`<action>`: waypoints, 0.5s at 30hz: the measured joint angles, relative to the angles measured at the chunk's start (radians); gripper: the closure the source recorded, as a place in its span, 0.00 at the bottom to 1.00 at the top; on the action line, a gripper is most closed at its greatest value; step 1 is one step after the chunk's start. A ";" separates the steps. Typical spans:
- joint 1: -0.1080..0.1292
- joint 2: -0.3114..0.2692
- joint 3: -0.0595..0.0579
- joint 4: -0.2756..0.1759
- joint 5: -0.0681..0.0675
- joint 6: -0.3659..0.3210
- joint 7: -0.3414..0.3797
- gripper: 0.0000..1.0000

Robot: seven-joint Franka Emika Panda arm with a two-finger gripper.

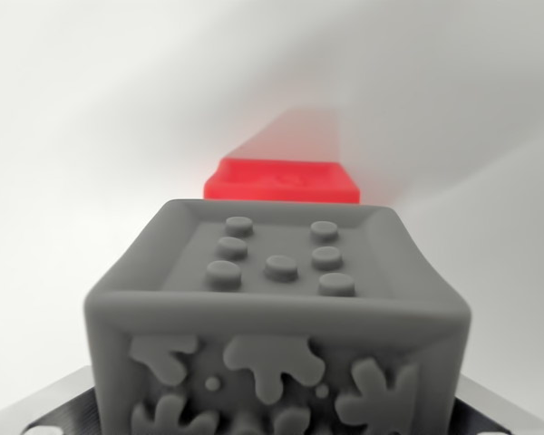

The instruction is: Destack cube

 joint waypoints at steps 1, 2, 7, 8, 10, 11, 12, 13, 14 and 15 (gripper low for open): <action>0.000 -0.008 0.000 0.000 -0.001 -0.007 0.000 1.00; 0.000 -0.016 0.000 0.000 -0.002 -0.015 0.001 1.00; 0.000 -0.052 -0.001 -0.001 -0.005 -0.050 0.003 1.00; 0.000 -0.061 -0.001 -0.001 -0.005 -0.059 0.003 1.00; 0.000 -0.073 -0.001 -0.001 -0.006 -0.070 0.004 1.00; 0.000 -0.084 -0.001 -0.001 -0.007 -0.081 0.004 1.00; 0.000 -0.092 -0.001 -0.001 -0.007 -0.089 0.004 1.00; 0.000 -0.101 -0.001 -0.001 -0.008 -0.098 0.005 1.00; 0.000 -0.109 -0.001 0.000 -0.008 -0.105 0.005 1.00; 0.000 -0.114 -0.001 0.000 -0.009 -0.109 0.005 1.00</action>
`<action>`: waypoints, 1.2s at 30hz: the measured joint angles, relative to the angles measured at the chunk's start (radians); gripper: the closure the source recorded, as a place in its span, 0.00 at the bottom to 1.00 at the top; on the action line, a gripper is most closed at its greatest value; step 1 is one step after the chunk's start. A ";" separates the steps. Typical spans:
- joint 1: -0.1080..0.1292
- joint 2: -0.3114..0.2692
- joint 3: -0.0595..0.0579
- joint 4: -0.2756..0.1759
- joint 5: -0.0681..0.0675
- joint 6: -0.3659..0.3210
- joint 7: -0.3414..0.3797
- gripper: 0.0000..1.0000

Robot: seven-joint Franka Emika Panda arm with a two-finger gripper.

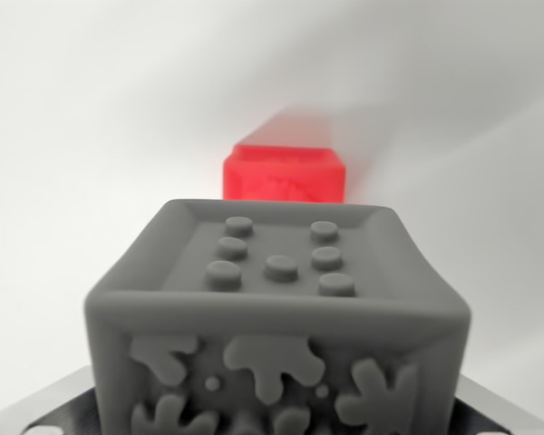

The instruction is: Destack cube

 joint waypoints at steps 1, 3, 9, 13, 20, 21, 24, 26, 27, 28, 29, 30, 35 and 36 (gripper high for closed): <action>0.000 -0.001 0.000 0.001 0.000 -0.001 0.000 1.00; 0.003 0.002 0.001 0.005 0.000 -0.002 0.002 1.00; 0.016 0.030 0.009 0.023 -0.001 -0.002 0.009 1.00; 0.025 0.039 0.014 0.034 -0.001 -0.002 0.014 1.00; 0.040 0.061 0.020 0.055 -0.001 -0.002 0.021 1.00; 0.043 0.065 0.020 0.058 -0.001 -0.002 0.022 1.00; 0.050 0.074 0.023 0.069 -0.001 -0.002 0.026 1.00; 0.055 0.082 0.024 0.076 -0.002 -0.002 0.028 1.00; 0.057 0.084 0.025 0.078 -0.002 -0.002 0.029 1.00; 0.059 0.088 0.026 0.082 -0.002 -0.002 0.030 1.00; 0.062 0.091 0.027 0.085 -0.002 -0.002 0.031 1.00; 0.064 0.095 0.027 0.089 -0.002 -0.002 0.033 1.00; 0.077 0.112 0.030 0.106 -0.002 -0.002 0.037 1.00; 0.079 0.115 0.031 0.110 -0.003 -0.002 0.038 1.00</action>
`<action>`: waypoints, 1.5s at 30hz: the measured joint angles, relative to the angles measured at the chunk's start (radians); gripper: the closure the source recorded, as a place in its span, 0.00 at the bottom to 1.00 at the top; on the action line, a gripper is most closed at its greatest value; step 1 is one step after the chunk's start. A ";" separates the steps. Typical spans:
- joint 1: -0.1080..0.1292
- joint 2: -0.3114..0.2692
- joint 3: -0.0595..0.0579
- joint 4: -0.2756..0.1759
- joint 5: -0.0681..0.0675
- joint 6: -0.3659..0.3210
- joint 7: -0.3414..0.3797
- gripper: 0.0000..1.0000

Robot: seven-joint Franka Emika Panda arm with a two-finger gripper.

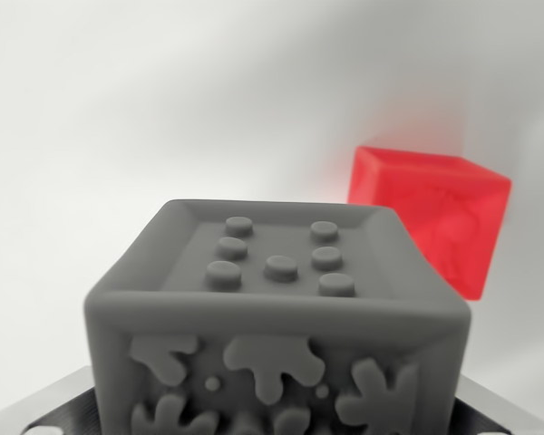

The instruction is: Destack cube

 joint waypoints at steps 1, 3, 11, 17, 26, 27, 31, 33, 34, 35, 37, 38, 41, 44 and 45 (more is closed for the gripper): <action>0.003 0.004 0.001 0.004 0.000 0.000 0.001 1.00; 0.006 0.009 0.001 0.010 0.000 0.000 0.002 1.00; 0.028 0.038 0.005 0.041 -0.001 0.000 0.009 1.00; 0.044 0.060 0.006 0.065 -0.002 -0.001 0.014 1.00; 0.068 0.093 0.007 0.102 -0.002 -0.006 0.020 1.00; 0.071 0.097 0.008 0.108 -0.002 -0.006 0.020 1.00; 0.082 0.113 0.008 0.125 -0.002 -0.009 0.022 1.00; 0.088 0.121 0.008 0.135 -0.003 -0.011 0.023 1.00; 0.090 0.123 0.008 0.137 -0.003 -0.011 0.023 1.00; 0.092 0.127 0.008 0.142 -0.003 -0.012 0.024 1.00; 0.098 0.135 0.008 0.151 -0.003 -0.014 0.025 1.00; 0.101 0.138 0.008 0.156 -0.003 -0.015 0.025 1.00; 0.108 0.148 0.008 0.169 -0.003 -0.017 0.026 1.00; 0.116 0.160 0.008 0.183 -0.003 -0.020 0.027 1.00; 0.118 0.164 0.008 0.188 -0.003 -0.021 0.027 1.00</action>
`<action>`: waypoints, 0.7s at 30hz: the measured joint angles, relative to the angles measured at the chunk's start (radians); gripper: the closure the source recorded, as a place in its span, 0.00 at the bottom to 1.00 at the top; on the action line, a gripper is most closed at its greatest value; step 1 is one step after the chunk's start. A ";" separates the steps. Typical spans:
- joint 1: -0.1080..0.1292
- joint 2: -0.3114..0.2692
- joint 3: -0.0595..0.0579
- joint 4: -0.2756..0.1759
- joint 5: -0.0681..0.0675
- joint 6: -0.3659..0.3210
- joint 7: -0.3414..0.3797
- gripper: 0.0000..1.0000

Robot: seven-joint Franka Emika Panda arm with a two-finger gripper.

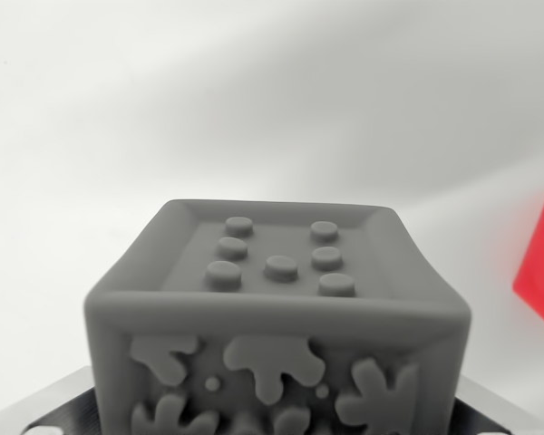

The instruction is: Destack cube

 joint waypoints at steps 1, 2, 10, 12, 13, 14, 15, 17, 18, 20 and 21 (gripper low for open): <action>0.003 0.004 0.000 0.006 0.000 -0.002 0.000 1.00; 0.004 0.006 0.000 0.008 0.000 -0.002 0.001 1.00; 0.024 0.037 0.000 0.047 0.000 -0.010 0.003 1.00; 0.029 0.045 0.000 0.058 0.000 -0.012 0.003 1.00; 0.032 0.049 0.000 0.063 0.000 -0.013 0.003 1.00; 0.035 0.054 0.000 0.068 0.000 -0.014 0.003 1.00; 0.037 0.058 0.000 0.074 0.000 -0.015 0.004 1.00; 0.042 0.067 0.000 0.086 0.000 -0.018 0.004 1.00; 0.045 0.071 0.000 0.091 0.000 -0.019 0.004 1.00; 0.050 0.079 0.000 0.101 0.000 -0.023 0.004 1.00; 0.051 0.081 0.000 0.104 0.000 -0.023 0.004 1.00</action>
